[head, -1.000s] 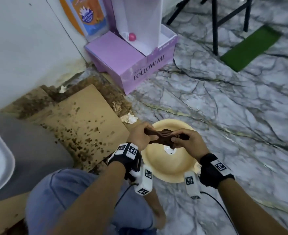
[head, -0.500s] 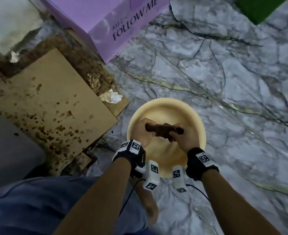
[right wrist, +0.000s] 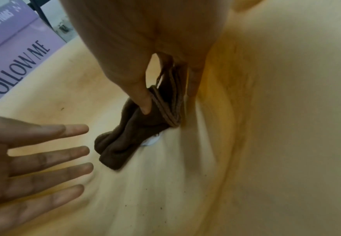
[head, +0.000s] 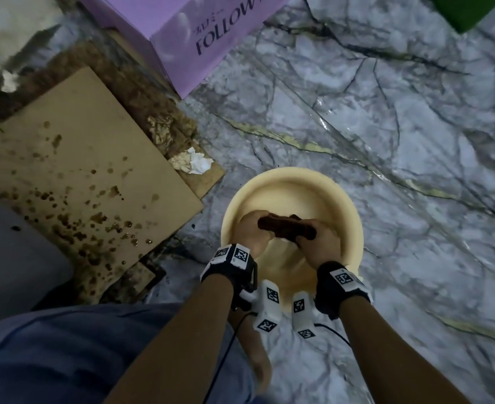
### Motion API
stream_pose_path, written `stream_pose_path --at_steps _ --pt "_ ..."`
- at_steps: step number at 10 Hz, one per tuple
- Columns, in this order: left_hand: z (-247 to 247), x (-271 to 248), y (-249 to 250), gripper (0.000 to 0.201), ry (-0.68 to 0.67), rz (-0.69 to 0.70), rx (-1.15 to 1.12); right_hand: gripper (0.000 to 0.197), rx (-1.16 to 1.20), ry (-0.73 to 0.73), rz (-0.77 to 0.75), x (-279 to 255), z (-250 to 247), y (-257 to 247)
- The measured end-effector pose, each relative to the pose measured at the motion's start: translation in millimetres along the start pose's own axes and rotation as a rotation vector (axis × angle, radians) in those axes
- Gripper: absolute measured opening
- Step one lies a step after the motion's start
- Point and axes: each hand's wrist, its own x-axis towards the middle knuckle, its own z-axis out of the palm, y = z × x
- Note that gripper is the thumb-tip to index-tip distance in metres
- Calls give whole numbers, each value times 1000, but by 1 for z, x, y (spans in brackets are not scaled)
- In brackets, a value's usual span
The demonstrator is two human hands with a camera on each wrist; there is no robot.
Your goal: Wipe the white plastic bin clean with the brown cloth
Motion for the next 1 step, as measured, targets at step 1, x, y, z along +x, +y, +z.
stream_pose_path --at_steps 1 --pt "-10 -5 -1 38 -7 -44 -89 30 -27 51 5 0 3 4"
